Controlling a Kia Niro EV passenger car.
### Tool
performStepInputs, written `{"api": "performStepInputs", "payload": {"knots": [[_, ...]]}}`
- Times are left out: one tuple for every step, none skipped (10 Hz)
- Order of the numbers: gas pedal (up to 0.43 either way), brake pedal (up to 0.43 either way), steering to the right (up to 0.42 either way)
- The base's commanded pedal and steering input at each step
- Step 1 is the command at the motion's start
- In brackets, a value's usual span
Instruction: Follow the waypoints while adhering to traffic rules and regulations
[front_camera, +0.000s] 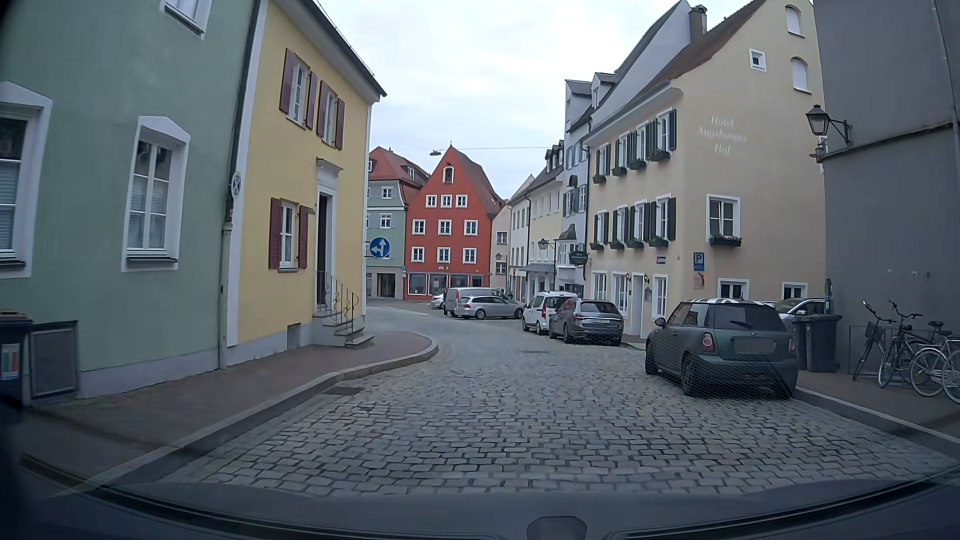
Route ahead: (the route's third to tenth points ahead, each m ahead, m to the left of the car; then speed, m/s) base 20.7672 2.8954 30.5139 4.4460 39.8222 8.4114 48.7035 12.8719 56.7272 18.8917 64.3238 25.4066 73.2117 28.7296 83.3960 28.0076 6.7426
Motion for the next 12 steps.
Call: {"api": "performStepInputs", "payload": {"knots": [[0.000, 0.000, 0.027], [0.000, 0.000, 0.023], [0.000, 0.000, 0.021], [0.000, 0.000, 0.020], [0.000, 0.000, 0.020], [0.000, 0.000, 0.020], [0.000, 0.000, 0.017], [0.000, 0.000, 0.015], [0.000, 0.000, 0.011], [0.000, 0.000, 0.005], [0.000, 0.000, -0.001], [0.000, 0.000, -0.007]]}}
